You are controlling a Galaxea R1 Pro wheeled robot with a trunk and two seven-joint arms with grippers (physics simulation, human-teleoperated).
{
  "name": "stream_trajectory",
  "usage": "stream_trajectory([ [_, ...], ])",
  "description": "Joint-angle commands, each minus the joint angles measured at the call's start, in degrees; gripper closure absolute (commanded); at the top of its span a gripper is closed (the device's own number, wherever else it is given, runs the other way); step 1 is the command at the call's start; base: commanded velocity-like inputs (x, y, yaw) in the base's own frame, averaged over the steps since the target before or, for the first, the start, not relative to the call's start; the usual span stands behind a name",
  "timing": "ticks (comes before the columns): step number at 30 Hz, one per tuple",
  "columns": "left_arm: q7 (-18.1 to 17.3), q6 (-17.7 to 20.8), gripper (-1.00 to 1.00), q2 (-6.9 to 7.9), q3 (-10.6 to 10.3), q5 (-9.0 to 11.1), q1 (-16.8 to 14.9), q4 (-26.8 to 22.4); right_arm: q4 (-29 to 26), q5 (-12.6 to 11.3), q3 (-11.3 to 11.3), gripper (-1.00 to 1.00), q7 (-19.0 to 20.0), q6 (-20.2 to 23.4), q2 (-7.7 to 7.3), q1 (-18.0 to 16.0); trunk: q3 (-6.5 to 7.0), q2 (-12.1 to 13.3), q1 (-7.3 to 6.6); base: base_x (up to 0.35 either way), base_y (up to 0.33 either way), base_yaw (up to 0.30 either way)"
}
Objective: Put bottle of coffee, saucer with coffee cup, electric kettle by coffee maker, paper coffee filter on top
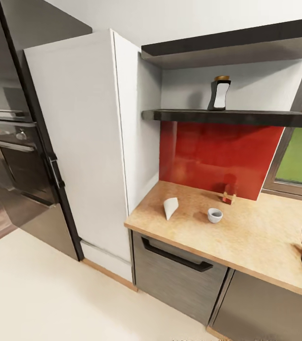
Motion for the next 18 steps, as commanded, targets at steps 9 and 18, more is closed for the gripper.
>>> stream_trajectory([
  [9, -0.1, -0.3, -1.0, 0.08, 0.4, -0.4, -0.2, 0.0, -0.1, 0.2, -0.4, -1.0, 0.0, -0.1, 0.12, 0.0, -0.11, -0.1, 0.03, 0.0, 0.155, -0.265],
  [18, -0.4, -0.2, -1.0, 0.26, -0.1, -1.0, -0.4, -0.1, -0.1, 0.2, -0.4, -1.0, 0.0, 0.0, 0.12, 0.0, -0.11, -0.1, 0.03, 0.0, 0.112, -0.265],
])
